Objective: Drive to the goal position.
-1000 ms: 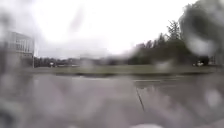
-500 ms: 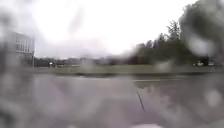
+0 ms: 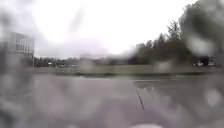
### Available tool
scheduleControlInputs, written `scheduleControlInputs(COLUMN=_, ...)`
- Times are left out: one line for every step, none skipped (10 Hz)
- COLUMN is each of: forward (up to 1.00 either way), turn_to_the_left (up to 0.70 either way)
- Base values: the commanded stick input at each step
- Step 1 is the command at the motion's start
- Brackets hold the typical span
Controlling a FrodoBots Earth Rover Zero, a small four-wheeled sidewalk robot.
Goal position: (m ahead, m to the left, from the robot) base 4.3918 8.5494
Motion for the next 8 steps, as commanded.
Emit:
scheduleControlInputs(forward=1.0, turn_to_the_left=0.4)
scheduleControlInputs(forward=1.0, turn_to_the_left=0.4)
scheduleControlInputs(forward=1.0, turn_to_the_left=0.4)
scheduleControlInputs(forward=1.0, turn_to_the_left=0.4)
scheduleControlInputs(forward=1.0, turn_to_the_left=0.4)
scheduleControlInputs(forward=1.0, turn_to_the_left=0.4)
scheduleControlInputs(forward=1.0, turn_to_the_left=0.4)
scheduleControlInputs(forward=1.0, turn_to_the_left=0.4)
